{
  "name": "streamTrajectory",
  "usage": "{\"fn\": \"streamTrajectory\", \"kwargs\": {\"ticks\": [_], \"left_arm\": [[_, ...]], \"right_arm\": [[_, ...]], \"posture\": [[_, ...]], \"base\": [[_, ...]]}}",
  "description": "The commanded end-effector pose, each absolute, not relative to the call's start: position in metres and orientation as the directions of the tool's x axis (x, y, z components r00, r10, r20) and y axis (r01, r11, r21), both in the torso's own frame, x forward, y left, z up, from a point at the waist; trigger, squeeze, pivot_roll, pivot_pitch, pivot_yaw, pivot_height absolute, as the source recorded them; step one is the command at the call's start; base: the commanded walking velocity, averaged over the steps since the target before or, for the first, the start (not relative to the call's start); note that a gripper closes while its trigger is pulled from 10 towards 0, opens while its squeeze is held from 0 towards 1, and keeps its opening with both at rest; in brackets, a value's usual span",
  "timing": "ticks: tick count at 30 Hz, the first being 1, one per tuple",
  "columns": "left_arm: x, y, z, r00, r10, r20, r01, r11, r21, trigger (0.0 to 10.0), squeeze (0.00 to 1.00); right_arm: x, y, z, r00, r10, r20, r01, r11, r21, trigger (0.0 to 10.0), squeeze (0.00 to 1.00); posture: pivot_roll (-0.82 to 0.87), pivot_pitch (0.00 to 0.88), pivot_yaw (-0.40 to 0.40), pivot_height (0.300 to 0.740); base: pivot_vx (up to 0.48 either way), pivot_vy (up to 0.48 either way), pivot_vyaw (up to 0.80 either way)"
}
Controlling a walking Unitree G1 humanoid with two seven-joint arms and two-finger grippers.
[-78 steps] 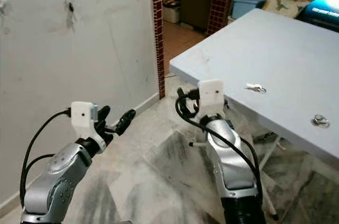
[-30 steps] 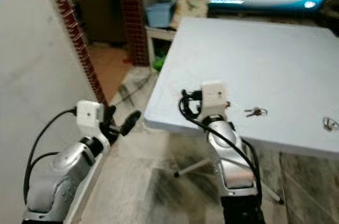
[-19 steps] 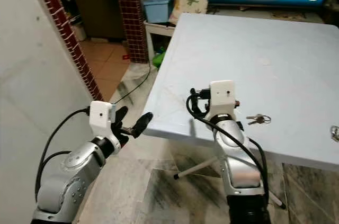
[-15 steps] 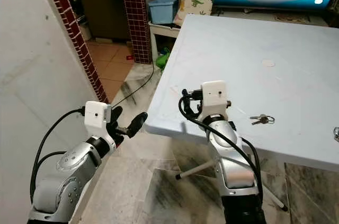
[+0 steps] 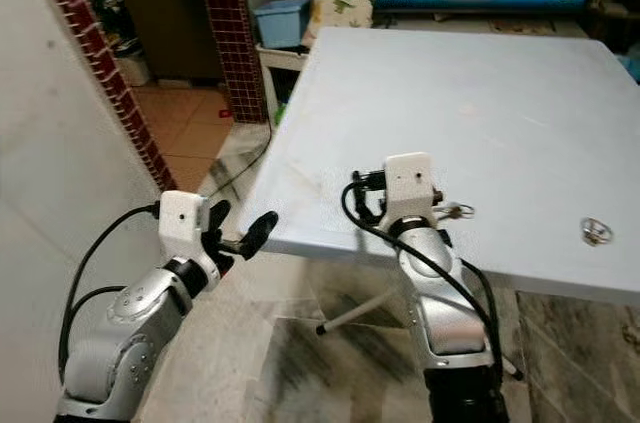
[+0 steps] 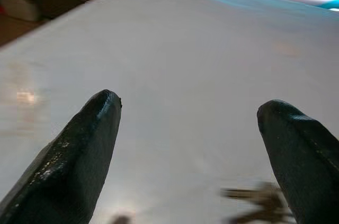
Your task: Hang keys on a hook
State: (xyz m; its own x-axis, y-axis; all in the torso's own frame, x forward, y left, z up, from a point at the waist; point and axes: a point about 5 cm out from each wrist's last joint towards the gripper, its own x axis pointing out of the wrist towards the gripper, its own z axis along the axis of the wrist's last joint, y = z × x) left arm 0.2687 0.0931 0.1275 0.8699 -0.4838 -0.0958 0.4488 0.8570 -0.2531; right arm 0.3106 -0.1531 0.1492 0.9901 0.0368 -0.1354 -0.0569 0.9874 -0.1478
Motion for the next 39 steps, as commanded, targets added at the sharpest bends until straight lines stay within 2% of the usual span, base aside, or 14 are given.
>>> {"fn": "streamTrajectory", "kwargs": {"ticks": [1,5,24,39], "left_arm": [[0.269,0.101,0.126,0.881,-0.460,-0.109,0.427,0.874,-0.231,10.0,0.00],[0.269,0.101,0.126,0.881,-0.460,-0.107,0.427,0.872,-0.238,10.0,0.00],[0.270,0.100,0.126,0.878,-0.468,-0.104,0.431,0.864,-0.260,10.0,0.00],[0.269,0.100,0.126,0.874,-0.475,-0.104,0.436,0.860,-0.265,10.0,0.00]], "right_arm": [[0.311,-0.147,0.149,0.989,0.047,-0.141,-0.067,0.988,-0.141,10.0,0.00],[0.311,-0.149,0.147,0.988,0.034,-0.154,-0.057,0.988,-0.147,10.0,0.00],[0.306,-0.143,0.140,0.939,-0.012,-0.344,-0.012,0.998,-0.068,10.0,0.00],[0.316,-0.149,0.143,0.933,-0.054,-0.354,0.054,0.998,-0.009,10.0,0.00]], "posture": [[-0.04,0.064,0.048,0.740],[-0.04,0.062,0.051,0.740],[-0.04,0.050,0.053,0.740],[-0.03,0.053,0.055,0.740]], "base": [[0.000,-0.480,0.00],[0.000,-0.440,0.00],[0.000,0.000,0.00],[0.000,0.000,0.00]]}}
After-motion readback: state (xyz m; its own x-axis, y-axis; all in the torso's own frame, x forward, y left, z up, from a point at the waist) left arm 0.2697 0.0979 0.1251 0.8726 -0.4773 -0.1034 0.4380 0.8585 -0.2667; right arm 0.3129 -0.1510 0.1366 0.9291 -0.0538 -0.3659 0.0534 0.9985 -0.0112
